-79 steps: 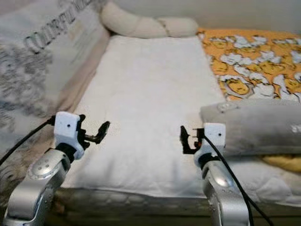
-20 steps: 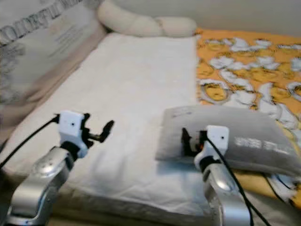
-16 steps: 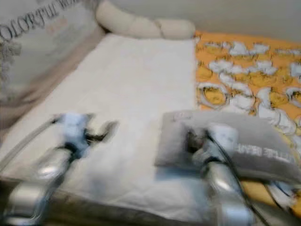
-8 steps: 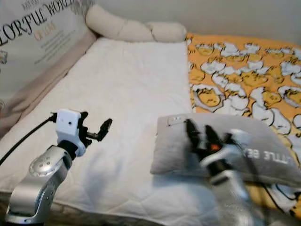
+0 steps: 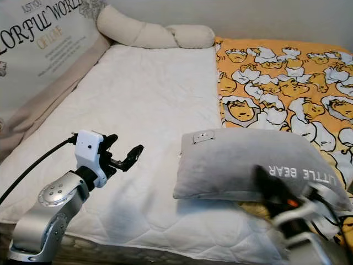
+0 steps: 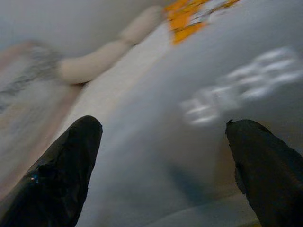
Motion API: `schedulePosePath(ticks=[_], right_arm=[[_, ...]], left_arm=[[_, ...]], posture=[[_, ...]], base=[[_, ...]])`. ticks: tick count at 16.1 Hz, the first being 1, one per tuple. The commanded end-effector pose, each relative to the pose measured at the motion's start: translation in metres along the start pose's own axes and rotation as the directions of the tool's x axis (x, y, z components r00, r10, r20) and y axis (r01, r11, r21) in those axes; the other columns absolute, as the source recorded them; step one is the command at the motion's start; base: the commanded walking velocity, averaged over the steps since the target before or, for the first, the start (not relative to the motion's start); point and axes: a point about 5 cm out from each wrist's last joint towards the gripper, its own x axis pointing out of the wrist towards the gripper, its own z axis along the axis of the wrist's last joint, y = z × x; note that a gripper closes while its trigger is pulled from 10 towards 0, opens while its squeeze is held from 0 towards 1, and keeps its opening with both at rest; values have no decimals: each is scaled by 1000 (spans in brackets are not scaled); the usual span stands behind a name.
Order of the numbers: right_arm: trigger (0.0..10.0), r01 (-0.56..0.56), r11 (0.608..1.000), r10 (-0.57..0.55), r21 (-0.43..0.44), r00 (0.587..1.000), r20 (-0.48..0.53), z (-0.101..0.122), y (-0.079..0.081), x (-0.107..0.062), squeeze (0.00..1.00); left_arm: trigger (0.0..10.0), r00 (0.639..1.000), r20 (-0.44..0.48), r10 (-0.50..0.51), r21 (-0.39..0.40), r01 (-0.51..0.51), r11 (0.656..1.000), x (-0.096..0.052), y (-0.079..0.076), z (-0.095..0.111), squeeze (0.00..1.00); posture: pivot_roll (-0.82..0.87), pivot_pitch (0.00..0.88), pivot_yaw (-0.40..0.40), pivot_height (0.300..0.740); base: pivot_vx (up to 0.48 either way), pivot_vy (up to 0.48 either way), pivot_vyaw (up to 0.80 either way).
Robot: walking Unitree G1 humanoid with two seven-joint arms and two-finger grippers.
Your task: Clean up the room
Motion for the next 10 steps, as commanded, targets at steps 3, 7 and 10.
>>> schedulePosePath(ticks=[3,7,10], right_arm=[[10000,104,991,-86,-87,977,194,51,-17,7,1000],[10000,439,834,-361,-334,893,270,104,-63,19,1000],[10000,583,745,-516,-324,812,274,116,-90,28,1000]], left_arm=[[10000,1000,12,17,-52,-17,998,14,14,6,1000],[10000,998,22,-64,-228,68,971,61,25,17,0],[10000,973,-85,-215,-331,176,927,90,3,-5,0]], posture=[[-25,0,1,740],[-67,0,27,740],[-104,0,62,740]], base=[[0,0,0],[0,0,0],[0,0,0]])
